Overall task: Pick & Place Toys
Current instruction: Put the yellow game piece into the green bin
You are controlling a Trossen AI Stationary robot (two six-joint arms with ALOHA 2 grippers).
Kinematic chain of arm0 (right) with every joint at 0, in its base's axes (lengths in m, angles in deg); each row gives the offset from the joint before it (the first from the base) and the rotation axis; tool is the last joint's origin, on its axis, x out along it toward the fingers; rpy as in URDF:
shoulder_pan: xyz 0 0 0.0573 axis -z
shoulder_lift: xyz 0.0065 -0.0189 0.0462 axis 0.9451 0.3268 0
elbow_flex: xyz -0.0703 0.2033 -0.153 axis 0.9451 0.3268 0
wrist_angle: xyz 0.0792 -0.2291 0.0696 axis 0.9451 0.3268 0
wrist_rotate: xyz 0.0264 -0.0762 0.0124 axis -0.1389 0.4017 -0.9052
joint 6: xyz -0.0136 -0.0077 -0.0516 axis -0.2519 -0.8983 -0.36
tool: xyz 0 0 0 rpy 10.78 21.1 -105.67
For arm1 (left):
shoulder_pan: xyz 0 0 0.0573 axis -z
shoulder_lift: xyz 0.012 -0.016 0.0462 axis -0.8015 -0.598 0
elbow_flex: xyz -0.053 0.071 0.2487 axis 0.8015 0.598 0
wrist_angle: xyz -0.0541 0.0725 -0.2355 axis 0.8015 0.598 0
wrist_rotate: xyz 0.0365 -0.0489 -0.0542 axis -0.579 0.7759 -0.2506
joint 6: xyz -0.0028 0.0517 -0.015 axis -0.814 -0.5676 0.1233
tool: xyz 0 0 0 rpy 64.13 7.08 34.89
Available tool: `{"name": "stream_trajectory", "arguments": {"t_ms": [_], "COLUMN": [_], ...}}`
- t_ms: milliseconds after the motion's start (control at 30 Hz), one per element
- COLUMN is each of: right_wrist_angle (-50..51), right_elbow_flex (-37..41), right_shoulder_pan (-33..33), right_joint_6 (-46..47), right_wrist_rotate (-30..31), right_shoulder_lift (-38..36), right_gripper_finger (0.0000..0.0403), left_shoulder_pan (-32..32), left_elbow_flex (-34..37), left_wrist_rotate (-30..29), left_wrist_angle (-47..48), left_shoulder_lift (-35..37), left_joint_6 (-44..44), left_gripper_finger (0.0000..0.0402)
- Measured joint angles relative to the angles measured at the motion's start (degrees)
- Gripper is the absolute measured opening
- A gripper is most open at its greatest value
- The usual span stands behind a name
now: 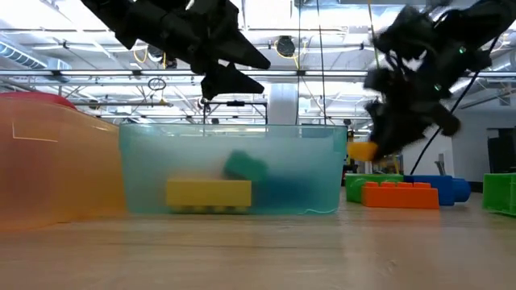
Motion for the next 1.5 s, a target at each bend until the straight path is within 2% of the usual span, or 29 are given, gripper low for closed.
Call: {"name": "stream_trajectory", "arguments": {"t_ms": [167, 300, 400, 733, 1100, 1233, 1433, 1500], "right_wrist_angle": [-12.6, -22.5, -27.1, -34.9, -44.3, -44.2, -44.0, -43.8], "right_elbow_flex": [-0.3, -0.3, -0.3, -0.3, -0.3, -0.3, -0.3, -0.2], "right_shoulder_pan": [-1.3, -2.2, -3.7, -7.7, -8.0, -8.0, -7.9, -7.9], "right_joint_6": [0.9, 3.0, 3.0, 2.6, 0.9, 0.9, 1.6, 2.0], "right_wrist_rotate": [0.8, -5.5, -7.6, -7.5, -7.5, -7.5, -6.9, -6.8], "right_shoulder_lift": [-2.9, -1.5, 0.7, 5.9, 11.2, 11.4, 11.4, 11.4], "right_gripper_finger": [0.0089, 0.0090, 0.0090, 0.0092, 0.0093, 0.0093, 0.0093, 0.0094], "left_shoulder_pan": [0.5, 0.7, 1.3, 3.0, 2.9, 2.9, 2.9, 2.9], "left_elbow_flex": [0.0, -0.1, 0.0, -0.4, -0.9, -1.0, -0.9, -0.9], "left_wrist_rotate": [-5.7, -5.9, -5.0, -5.6, -9.0, -9.0, -8.3, -8.5], "left_wrist_angle": [-3.8, -10.0, -16.2, -29.4, -29.6, -29.9, -30.0, -30.0], "left_shoulder_lift": [-1.1, -3.0, -5.9, -13.8, -15.8, -15.7, -15.7, -15.7], "left_joint_6": [0.0, -0.4, -2.8, -13.1, -14.5, -15.5, -15.8, -16.0], "left_gripper_finger": [0.0285, 0.0285, 0.0285, 0.0285, 0.0283, 0.0246, 0.0131, 0.0112]}}
